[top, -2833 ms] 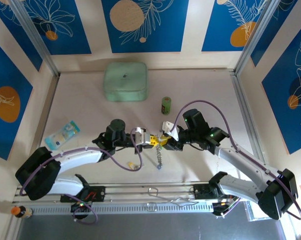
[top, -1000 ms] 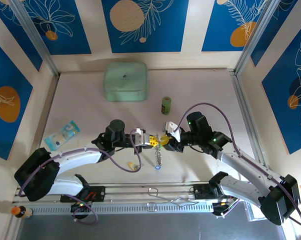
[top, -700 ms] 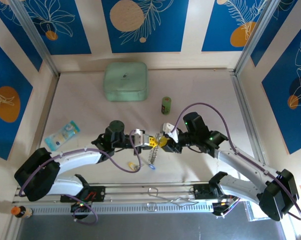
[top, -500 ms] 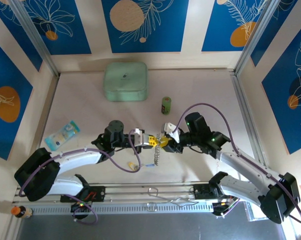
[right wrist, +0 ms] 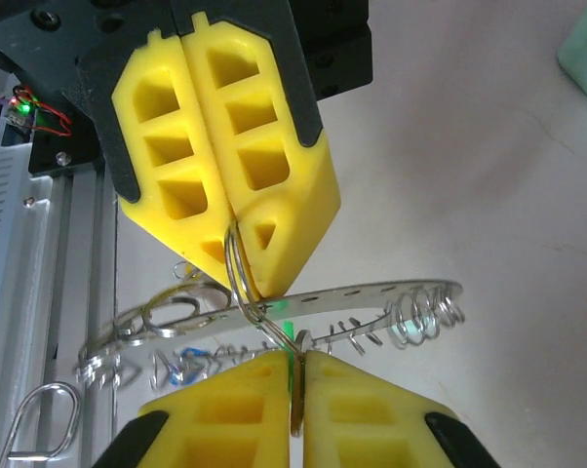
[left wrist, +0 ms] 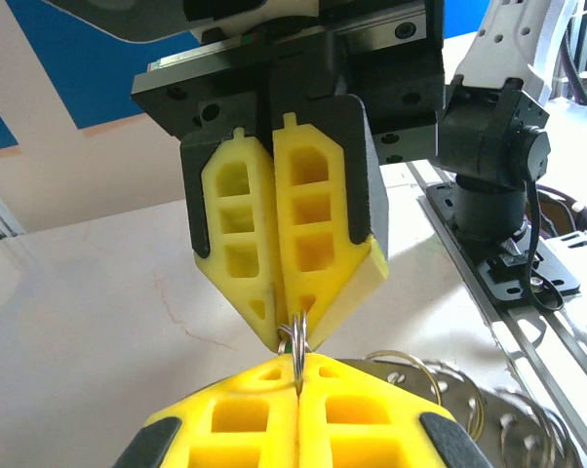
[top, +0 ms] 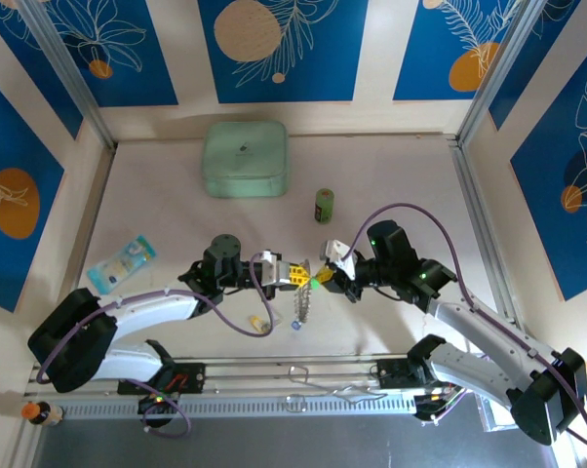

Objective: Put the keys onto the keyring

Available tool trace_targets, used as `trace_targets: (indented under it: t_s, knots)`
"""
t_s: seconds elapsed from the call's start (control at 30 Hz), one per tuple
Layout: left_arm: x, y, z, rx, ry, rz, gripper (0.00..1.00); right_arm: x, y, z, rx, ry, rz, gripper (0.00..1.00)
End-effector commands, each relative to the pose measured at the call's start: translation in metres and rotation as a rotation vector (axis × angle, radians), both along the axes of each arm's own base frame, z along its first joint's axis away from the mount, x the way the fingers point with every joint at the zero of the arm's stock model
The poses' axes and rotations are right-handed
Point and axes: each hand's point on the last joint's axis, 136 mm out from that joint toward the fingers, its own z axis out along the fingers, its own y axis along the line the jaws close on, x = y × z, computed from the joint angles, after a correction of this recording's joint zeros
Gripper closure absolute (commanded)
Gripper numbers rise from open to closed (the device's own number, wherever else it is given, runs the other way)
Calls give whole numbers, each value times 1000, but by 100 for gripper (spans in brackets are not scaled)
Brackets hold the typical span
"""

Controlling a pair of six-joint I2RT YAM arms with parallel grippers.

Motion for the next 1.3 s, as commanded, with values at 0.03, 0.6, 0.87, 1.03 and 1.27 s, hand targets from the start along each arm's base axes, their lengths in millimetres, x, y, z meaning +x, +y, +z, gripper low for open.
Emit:
trace_targets:
  t_s: [0.03,0.6,0.87,1.03,1.27]
  knots:
    - [-6,0,16,-54,-24,-34,100,-6,0,1,5,17,20,96]
    - [-9,2,27,-100,-7,-62,100,-8,9,-6,6,82,49,100]
    - [-8,2,25,-99,1,-66,100,-9,-2,5,32,20,17,76]
    - [-9,1,25,-101,12,-74,100,-10,2,7,44,30,39,76]
    - [-6,2,27,-107,5,-55,100,-10,6,-3,34,76,43,74]
